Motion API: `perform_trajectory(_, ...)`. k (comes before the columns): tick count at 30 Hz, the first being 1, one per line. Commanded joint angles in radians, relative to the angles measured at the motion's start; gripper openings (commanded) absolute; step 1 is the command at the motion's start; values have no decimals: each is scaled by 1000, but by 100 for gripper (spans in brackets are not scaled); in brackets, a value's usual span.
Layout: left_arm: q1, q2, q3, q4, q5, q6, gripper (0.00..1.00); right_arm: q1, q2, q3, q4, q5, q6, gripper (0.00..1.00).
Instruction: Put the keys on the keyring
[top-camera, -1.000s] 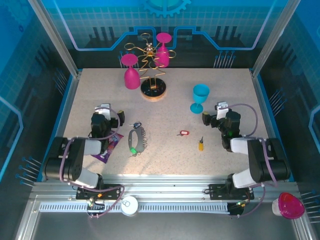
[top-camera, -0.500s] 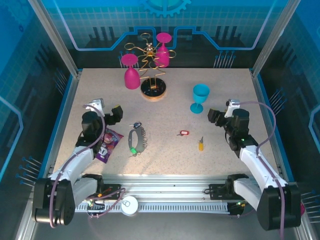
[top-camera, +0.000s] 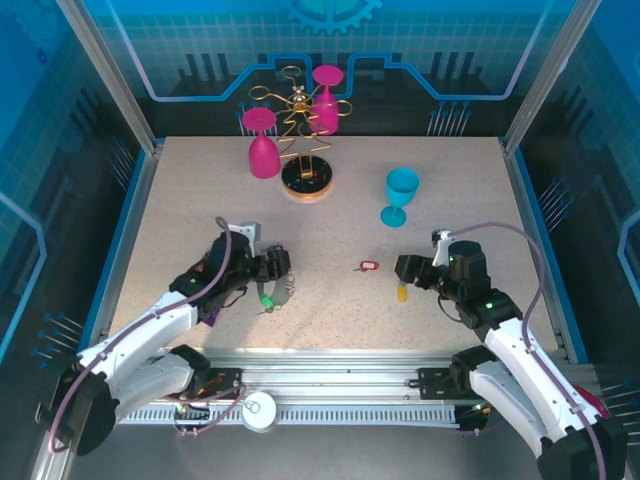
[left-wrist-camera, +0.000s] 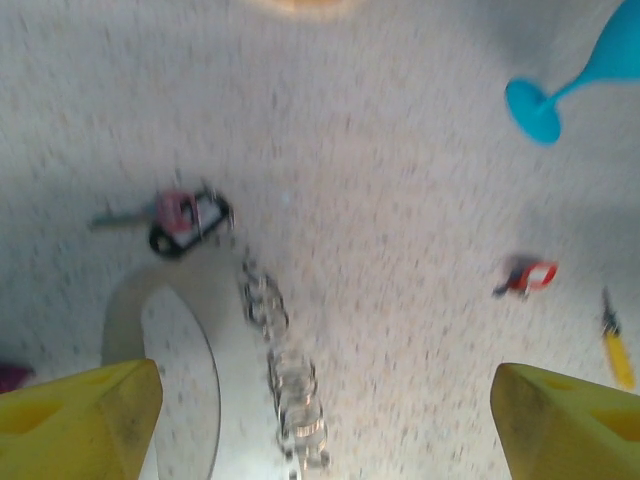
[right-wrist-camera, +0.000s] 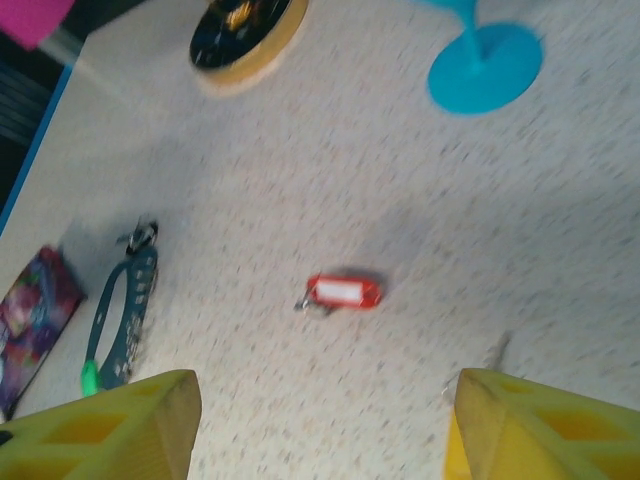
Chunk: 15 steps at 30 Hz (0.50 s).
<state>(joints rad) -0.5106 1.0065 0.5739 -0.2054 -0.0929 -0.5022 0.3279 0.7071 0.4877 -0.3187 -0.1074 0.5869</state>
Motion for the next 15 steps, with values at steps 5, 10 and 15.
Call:
perform_trajectory(5,-143,144,119,-274,-173,-269,73,180,72,3,-40,98,49,69)
perform_trajectory(10,-150,268,218,-374,-239,-284,69,206,136,20,-30,114,36,69)
perform_trajectory(15,-153,403,325,-387,-236,-248,60,208,142,28,-38,137,34,68)
